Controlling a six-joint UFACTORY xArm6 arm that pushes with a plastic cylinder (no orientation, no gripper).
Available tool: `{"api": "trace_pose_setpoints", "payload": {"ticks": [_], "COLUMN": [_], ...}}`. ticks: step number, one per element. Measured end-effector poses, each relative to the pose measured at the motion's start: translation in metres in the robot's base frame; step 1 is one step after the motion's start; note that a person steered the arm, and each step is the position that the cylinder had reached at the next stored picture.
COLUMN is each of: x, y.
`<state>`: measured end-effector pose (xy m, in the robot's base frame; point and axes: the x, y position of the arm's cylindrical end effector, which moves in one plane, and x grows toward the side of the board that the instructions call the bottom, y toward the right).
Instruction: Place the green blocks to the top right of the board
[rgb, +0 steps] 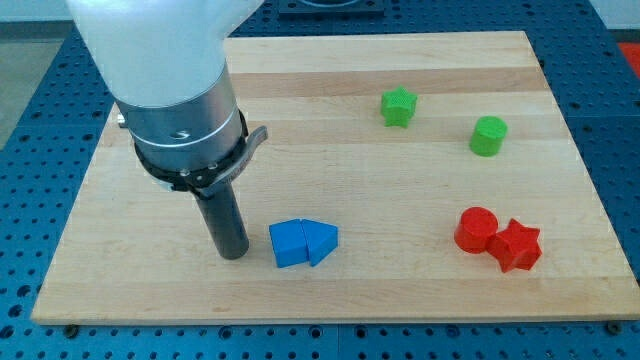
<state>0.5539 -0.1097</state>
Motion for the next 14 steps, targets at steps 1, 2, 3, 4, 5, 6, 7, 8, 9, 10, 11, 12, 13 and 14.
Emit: {"api": "trace_pose_setpoints", "payload": {"ticks": [1, 2, 3, 4, 5, 6, 7, 8, 9, 10, 11, 12, 13, 14], "x": [0.0, 0.0, -0.024, -0.094, -0.14, -0.143, -0.164, -0.198, -0.235, -0.195, -0.209, -0.247, -0.275, -0.298], "y": [-0.001, -0.001, -0.001, -0.001, 0.034, 0.094, 0.176, 0.248, 0.265, 0.247, 0.17, 0.157, 0.158, 0.19]}}
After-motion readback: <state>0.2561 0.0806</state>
